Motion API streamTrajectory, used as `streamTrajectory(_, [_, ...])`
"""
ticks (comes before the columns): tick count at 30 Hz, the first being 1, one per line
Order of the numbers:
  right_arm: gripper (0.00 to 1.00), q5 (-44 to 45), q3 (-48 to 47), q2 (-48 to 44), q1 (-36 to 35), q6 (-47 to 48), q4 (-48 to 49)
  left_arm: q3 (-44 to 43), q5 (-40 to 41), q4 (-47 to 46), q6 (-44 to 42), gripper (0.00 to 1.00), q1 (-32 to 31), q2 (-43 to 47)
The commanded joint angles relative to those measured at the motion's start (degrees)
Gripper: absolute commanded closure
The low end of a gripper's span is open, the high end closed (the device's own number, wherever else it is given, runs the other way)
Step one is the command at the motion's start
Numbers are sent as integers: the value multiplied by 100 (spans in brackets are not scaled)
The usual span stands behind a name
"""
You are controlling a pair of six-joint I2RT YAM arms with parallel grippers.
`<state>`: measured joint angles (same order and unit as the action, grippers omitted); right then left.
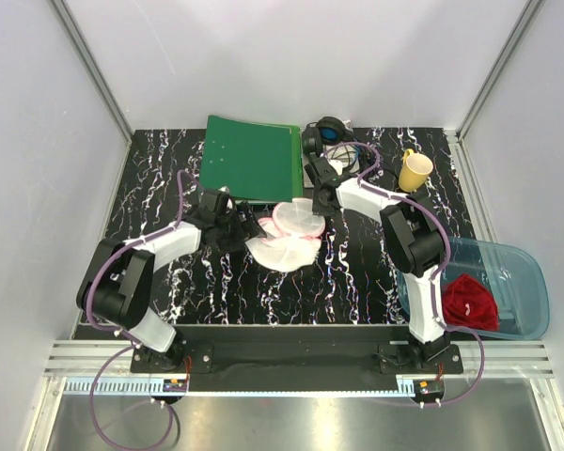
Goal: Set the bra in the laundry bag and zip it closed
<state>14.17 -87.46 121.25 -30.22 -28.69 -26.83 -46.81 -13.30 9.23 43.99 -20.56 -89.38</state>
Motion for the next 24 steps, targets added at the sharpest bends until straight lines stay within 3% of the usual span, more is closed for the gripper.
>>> streamTrajectory(1, [92,472,-96,-417,-45,511,-86,-285,47,-308,137,10,34,61])
streamTrajectory(3, [100,612,-52,-907,-107,749,-68,-277,29,-238,101,11,34,166])
streamTrajectory(7, [100,815,272,-1849,-361,1408,115,-92,-190,-421,-39,10,-10,544])
streamTrajectory(10, [100,692,975,-2727,-493,1637,597,83,-533,-501,-364,2,-45,1044])
streamTrajectory(17, [100,52,3388,-4731,-617,2296,2241,68,-1516,-906,-1163,1,-317,2258])
streamTrajectory(19, [100,-475,3778,-5277,-617,2690,2874,-117,-1605,-906,-1452,1,-422,2215])
streamTrajectory(24, [100,-1388,4193,-5857,-617,3044,3105,-1066,-2843,-766,-2033,1,-467,1539])
